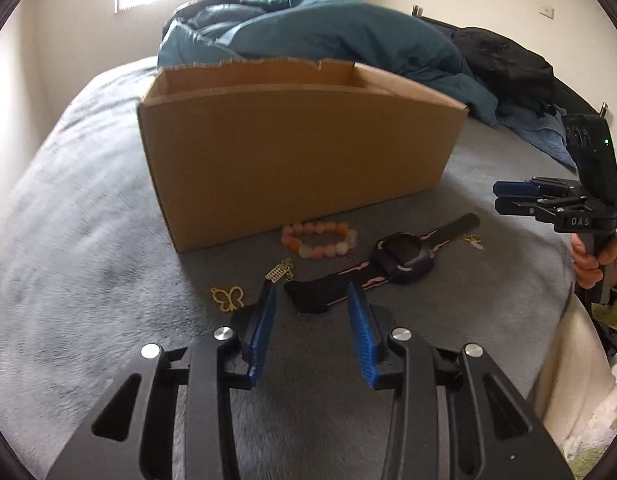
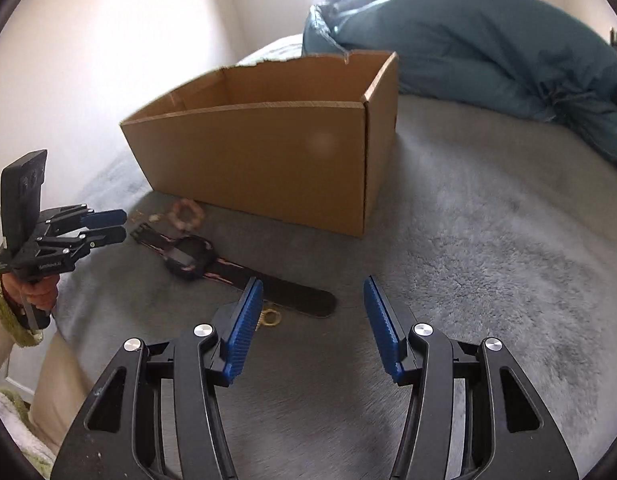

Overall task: Organize jewelry
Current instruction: 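Move the left gripper to one watch strap end while the right reaches the other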

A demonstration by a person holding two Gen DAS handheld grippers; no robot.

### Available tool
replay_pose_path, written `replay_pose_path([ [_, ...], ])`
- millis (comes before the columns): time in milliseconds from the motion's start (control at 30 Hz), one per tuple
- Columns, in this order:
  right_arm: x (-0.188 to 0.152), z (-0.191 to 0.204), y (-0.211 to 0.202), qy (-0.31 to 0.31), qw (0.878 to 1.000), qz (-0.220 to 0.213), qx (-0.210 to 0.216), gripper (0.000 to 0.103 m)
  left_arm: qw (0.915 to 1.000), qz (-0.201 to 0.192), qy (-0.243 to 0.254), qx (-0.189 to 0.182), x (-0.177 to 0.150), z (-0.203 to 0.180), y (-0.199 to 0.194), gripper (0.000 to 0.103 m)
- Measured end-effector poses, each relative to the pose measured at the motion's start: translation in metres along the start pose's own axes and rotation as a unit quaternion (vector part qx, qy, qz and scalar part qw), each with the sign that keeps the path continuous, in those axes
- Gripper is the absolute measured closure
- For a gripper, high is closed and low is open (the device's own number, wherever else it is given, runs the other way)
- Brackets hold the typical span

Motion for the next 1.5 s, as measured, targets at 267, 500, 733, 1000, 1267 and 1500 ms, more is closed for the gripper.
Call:
replay_pose_path([
  [267,-0.005,0.0,0.015,-0.005,0.998,0.04,0.049,0.052,0.9986,0.04,-0.018,-0.028,-0.004,0.007,0.02,0.068],
  [500,-0.006,-0.006,0.023,-0.017,0.992,0.086,0.091,0.052,0.9971,0.065,-0.013,-0.038,-0.001,0.007,0.023,0.068],
  [733,-0.008,-0.002,0.029,-0.03,0.987,0.105,0.116,0.06,0.9957,0.061,-0.012,-0.068,0.0,0.005,0.022,0.073],
  [1000,-0.009,-0.005,0.034,-0.013,0.986,0.114,0.123,0.065,0.994,0.069,-0.025,-0.082,-0.009,0.012,0.021,0.077],
  [1267,-0.012,-0.01,0.036,0.013,0.983,0.125,0.135,0.065,0.993,0.071,-0.041,-0.085,-0.006,0.017,0.026,0.077],
  [1500,-0.008,-0.009,0.038,0.036,0.98,0.122,0.156,0.065,0.9894,0.066,-0.076,-0.105,-0.001,0.022,0.027,0.077],
])
Point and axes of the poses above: each gripper's, at about its wrist camera, not at the fingertips, and y roughly the way its jaws point, z to its left, x to its top, the point moved 8 cm from there along y, roughly the way its jaws point, and after that the axes turned 3 degrees about -x, right-handed, at the moved point
